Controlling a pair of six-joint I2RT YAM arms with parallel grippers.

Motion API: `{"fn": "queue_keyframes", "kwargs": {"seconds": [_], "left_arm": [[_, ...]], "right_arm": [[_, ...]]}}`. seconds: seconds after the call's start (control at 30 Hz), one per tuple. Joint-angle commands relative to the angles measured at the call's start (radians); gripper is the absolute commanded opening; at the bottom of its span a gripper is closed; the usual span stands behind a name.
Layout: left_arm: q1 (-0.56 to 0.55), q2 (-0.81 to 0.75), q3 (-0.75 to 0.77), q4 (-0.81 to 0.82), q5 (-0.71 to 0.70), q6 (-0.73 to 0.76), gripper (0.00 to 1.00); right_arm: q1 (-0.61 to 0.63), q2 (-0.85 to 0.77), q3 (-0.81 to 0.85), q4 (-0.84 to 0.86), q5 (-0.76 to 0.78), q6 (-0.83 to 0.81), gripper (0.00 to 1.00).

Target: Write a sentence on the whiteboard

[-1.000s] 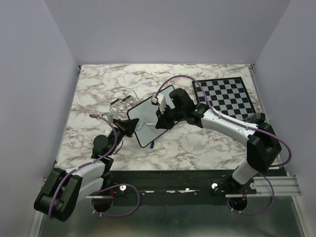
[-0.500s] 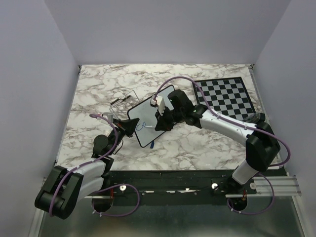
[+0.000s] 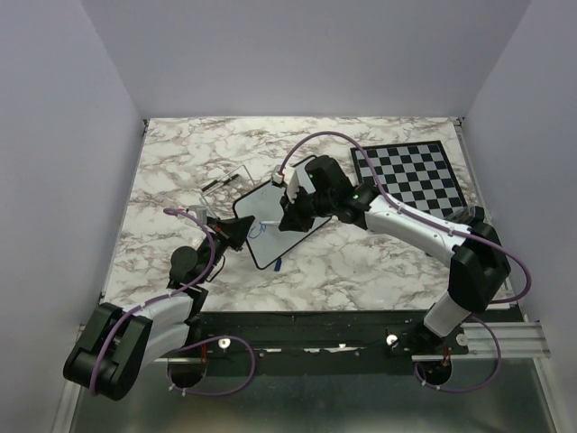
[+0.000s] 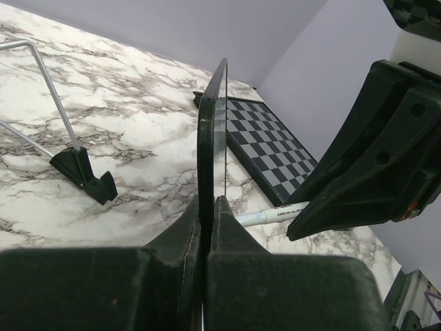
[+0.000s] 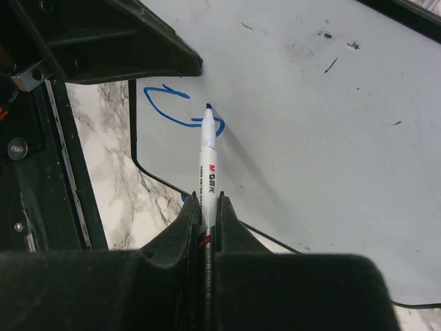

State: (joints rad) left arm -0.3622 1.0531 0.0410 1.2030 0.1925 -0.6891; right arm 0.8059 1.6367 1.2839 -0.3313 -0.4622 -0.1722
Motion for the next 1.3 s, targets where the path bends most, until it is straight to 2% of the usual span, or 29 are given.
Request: {"fn": "queue_keyframes", "kwargs": {"seconds": [0.0, 0.43, 0.67, 1.27], "left_arm": [[-0.009, 0.002, -0.029, 0.006, 0.042, 0.03, 0.0], [-0.009, -0.012, -0.029, -0.006, 0.041, 0.031, 0.0], [-0.009, -0.008, -0.029, -0.002, 0.041, 0.028, 0.0], [-0.009, 0.013, -0.026, 0.017, 0.047, 0.025, 0.0]], "right_arm": [[0.006, 0.018, 0.026, 0.017, 0.005, 0.01, 0.01], [-0.042, -0.095, -0.104, 0.02, -0.006, -0.023, 0.01], [-0.051, -0.049, -0.058, 0.02, 0.023, -0.012, 0.01], [-0.051, 0.003, -0.008, 0.021, -0.024, 0.005, 0.01]]}}
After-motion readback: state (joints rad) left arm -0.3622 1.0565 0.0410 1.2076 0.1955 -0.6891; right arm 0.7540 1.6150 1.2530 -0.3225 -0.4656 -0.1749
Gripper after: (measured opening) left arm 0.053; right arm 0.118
